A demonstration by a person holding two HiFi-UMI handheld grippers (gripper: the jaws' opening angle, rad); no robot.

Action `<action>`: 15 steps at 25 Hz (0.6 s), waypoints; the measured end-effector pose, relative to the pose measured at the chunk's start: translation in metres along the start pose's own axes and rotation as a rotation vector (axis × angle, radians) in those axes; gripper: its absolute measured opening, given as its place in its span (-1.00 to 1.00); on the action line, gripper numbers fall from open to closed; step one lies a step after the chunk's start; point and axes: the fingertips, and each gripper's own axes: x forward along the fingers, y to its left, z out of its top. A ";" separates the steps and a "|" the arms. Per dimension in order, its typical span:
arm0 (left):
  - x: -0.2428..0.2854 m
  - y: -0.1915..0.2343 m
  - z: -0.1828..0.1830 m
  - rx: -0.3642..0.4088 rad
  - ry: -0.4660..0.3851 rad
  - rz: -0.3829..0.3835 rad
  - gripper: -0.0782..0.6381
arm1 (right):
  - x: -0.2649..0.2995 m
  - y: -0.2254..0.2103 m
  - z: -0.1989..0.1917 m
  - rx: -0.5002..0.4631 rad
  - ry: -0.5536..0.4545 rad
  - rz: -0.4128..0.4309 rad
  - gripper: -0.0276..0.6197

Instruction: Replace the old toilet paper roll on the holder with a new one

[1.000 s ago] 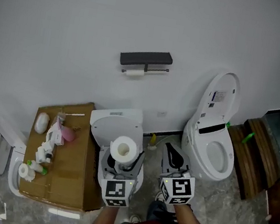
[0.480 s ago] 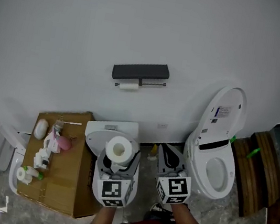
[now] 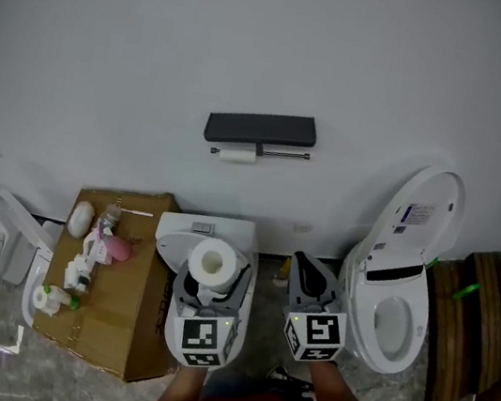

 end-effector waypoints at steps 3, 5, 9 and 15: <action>0.011 0.009 -0.003 -0.006 -0.001 0.003 0.43 | 0.015 0.005 -0.004 -0.009 0.008 0.014 -0.84; 0.018 0.016 -0.004 -0.012 -0.005 -0.005 0.43 | 0.026 0.009 -0.005 -0.017 0.011 0.013 -0.84; 0.029 0.036 -0.004 -0.022 -0.010 -0.029 0.43 | 0.047 0.026 -0.003 -0.018 0.018 0.010 -0.84; 0.047 0.071 -0.004 -0.019 -0.029 -0.077 0.43 | 0.084 0.051 0.001 -0.036 0.010 -0.018 -0.84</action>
